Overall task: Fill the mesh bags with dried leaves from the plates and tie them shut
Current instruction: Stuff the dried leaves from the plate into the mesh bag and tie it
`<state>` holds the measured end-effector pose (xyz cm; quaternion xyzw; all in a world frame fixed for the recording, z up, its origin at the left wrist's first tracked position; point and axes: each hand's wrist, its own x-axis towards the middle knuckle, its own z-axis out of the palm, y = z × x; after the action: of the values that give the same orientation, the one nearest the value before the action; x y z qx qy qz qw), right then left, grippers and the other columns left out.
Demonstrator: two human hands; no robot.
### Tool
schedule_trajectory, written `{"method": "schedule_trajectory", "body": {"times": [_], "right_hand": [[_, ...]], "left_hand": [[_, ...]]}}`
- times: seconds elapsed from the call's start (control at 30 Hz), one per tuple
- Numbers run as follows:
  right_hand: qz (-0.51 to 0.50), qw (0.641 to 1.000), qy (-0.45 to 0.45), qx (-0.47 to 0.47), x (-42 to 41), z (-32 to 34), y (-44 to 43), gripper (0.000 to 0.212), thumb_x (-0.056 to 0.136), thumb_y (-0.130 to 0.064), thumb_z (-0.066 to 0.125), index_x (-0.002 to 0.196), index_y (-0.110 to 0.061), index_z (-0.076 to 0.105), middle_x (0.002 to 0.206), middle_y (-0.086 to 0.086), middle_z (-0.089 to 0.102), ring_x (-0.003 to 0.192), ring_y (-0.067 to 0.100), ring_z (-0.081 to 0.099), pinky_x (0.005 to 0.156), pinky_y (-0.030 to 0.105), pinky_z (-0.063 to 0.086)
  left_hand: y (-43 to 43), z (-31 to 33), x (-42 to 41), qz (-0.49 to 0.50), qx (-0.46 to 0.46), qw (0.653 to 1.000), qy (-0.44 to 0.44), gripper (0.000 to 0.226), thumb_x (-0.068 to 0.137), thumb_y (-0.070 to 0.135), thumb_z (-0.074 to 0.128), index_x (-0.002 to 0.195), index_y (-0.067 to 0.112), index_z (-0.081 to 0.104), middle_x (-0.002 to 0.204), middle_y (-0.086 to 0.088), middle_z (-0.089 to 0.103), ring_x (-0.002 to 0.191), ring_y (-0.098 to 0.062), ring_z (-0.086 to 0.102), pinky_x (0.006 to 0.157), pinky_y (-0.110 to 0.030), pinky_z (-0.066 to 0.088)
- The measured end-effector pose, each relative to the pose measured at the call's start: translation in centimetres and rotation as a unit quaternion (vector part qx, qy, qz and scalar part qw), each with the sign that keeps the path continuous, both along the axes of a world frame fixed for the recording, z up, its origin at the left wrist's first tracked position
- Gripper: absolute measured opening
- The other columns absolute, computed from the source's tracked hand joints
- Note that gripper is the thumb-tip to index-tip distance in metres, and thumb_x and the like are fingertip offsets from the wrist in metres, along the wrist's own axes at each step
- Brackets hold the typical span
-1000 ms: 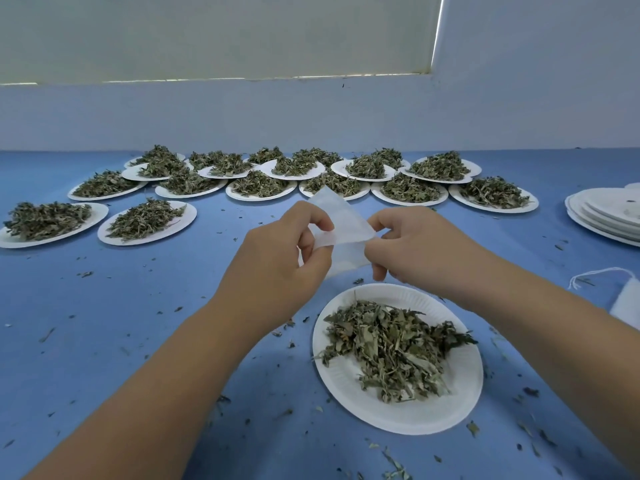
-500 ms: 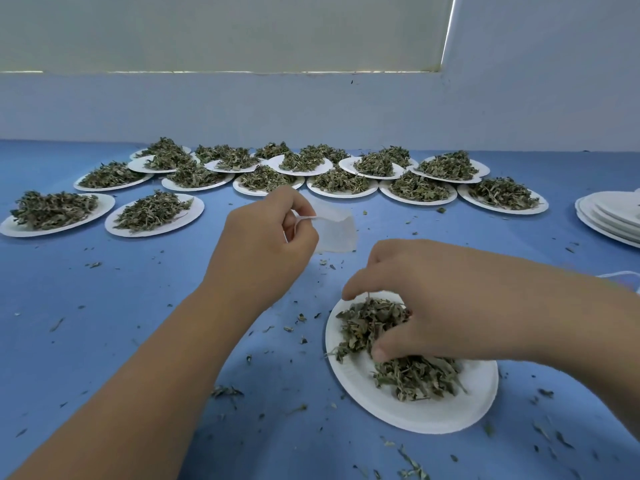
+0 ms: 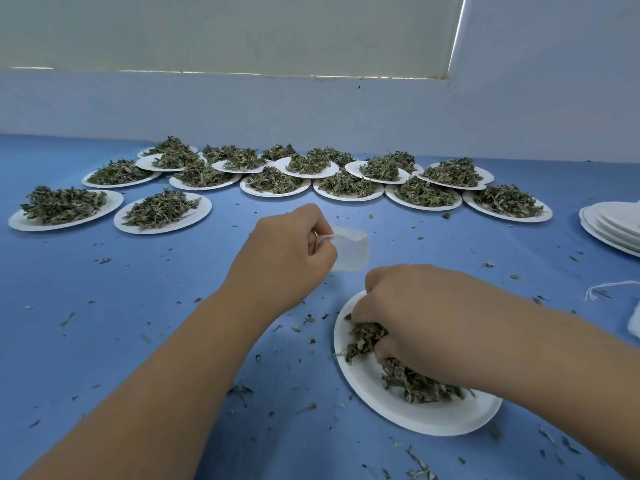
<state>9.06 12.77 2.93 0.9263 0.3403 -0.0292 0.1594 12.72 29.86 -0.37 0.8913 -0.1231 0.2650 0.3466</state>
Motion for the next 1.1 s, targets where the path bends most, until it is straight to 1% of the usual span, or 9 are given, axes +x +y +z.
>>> {"method": "schedule_trajectory", "body": {"times": [0.17, 0.4, 0.47, 0.53, 0.63, 0.77, 0.87, 1.0, 1.1], "right_hand": [[0.008, 1.0, -0.01, 0.011, 0.0, -0.4, 0.0, 0.019, 0.091, -0.02, 0.057, 0.11, -0.022, 0.06, 0.091, -0.002, 0.043, 0.075, 0.02, 0.051, 0.051, 0.029, 0.033], [0.012, 0.999, -0.021, 0.045, -0.1, -0.7, -0.4, 0.01, 0.093, -0.016, 0.047, 0.092, -0.016, 0.057, 0.086, 0.0, 0.045, 0.072, 0.021, 0.048, 0.049, 0.029, 0.028], [0.014, 0.996, -0.01, 0.091, 0.0, -0.6, -1.0, 0.012, 0.094, -0.022, 0.047, 0.093, -0.018, 0.058, 0.089, -0.002, 0.048, 0.079, 0.019, 0.051, 0.056, 0.03, 0.037], [0.017, 0.989, 0.01, 0.148, 0.1, -0.3, -1.8, 0.015, 0.093, -0.03, 0.051, 0.099, -0.025, 0.064, 0.091, -0.009, 0.052, 0.083, 0.01, 0.053, 0.069, 0.03, 0.046], [-0.01, 0.973, 0.054, 0.225, 0.3, 0.5, -2.9, 0.02, 0.089, -0.041, 0.059, 0.107, -0.04, 0.066, 0.09, -0.02, 0.054, 0.076, -0.007, 0.048, 0.069, 0.013, 0.042], [-0.059, 0.939, 0.079, 0.33, 0.2, 1.5, -4.0, 0.014, 0.079, -0.044, 0.066, 0.092, -0.047, 0.068, 0.087, -0.028, 0.061, 0.083, -0.01, 0.054, 0.071, 0.012, 0.046], [-0.085, 0.914, 0.06, 0.393, 0.2, 1.8, -4.2, 0.008, 0.076, -0.041, 0.069, 0.079, -0.048, 0.067, 0.082, -0.04, 0.057, 0.077, -0.015, 0.054, 0.067, 0.005, 0.042], [-0.11, 0.91, 0.011, 0.4, 0.4, 1.5, -3.6, 0.007, 0.079, -0.038, 0.068, 0.08, -0.045, 0.066, 0.068, -0.022, 0.06, 0.074, -0.012, 0.054, 0.062, 0.008, 0.043], [-0.123, 0.924, -0.048, 0.358, 0.4, 0.7, -2.7, 0.011, 0.083, -0.033, 0.063, 0.091, -0.035, 0.069, 0.082, -0.014, 0.062, 0.078, 0.001, 0.055, 0.067, 0.02, 0.047]], "left_hand": [[0.0, -0.3, 0.2, -0.014, 0.015, 1.0, 0.024, 0.013, 0.085, 0.013, 0.056, 0.078, 0.024, 0.054, 0.053, 0.007, 0.043, 0.053, -0.006, 0.042, 0.051, -0.029, 0.036], [-0.5, -0.3, -0.1, -0.029, 0.018, 0.999, 0.041, 0.019, 0.087, 0.019, 0.056, 0.074, 0.031, 0.05, 0.053, 0.007, 0.044, 0.054, -0.006, 0.042, 0.052, -0.03, 0.038], [-0.6, -0.3, -0.2, -0.034, 0.024, 0.998, 0.047, 0.015, 0.088, 0.019, 0.056, 0.076, 0.028, 0.052, 0.054, 0.007, 0.045, 0.053, -0.006, 0.042, 0.051, -0.03, 0.038], [-0.7, -0.3, -0.2, -0.033, 0.033, 0.997, 0.053, 0.011, 0.089, 0.02, 0.055, 0.079, 0.025, 0.055, 0.055, 0.007, 0.046, 0.053, -0.005, 0.043, 0.05, -0.028, 0.037], [-0.9, -0.3, -0.3, -0.028, 0.041, 0.997, 0.062, 0.008, 0.089, 0.022, 0.055, 0.082, 0.024, 0.058, 0.056, 0.007, 0.049, 0.055, -0.003, 0.045, 0.05, -0.027, 0.039], [-1.2, 0.0, -0.5, -0.024, 0.052, 0.996, 0.069, 0.009, 0.09, 0.025, 0.054, 0.083, 0.025, 0.058, 0.059, 0.008, 0.05, 0.054, -0.004, 0.045, 0.052, -0.027, 0.04], [-1.8, 0.1, -0.8, -0.023, 0.059, 0.996, 0.068, 0.01, 0.09, 0.025, 0.054, 0.08, 0.025, 0.057, 0.057, 0.01, 0.046, 0.055, -0.005, 0.044, 0.053, -0.028, 0.043], [-2.7, 0.1, -1.3, -0.03, 0.065, 0.996, 0.047, 0.011, 0.088, 0.024, 0.054, 0.077, 0.025, 0.055, 0.053, 0.01, 0.042, 0.056, -0.006, 0.044, 0.053, -0.029, 0.042], [-3.1, 0.0, -1.7, -0.038, 0.061, 0.996, 0.044, 0.012, 0.086, 0.024, 0.054, 0.075, 0.025, 0.055, 0.052, 0.01, 0.043, 0.056, -0.007, 0.045, 0.054, -0.031, 0.046]]}}
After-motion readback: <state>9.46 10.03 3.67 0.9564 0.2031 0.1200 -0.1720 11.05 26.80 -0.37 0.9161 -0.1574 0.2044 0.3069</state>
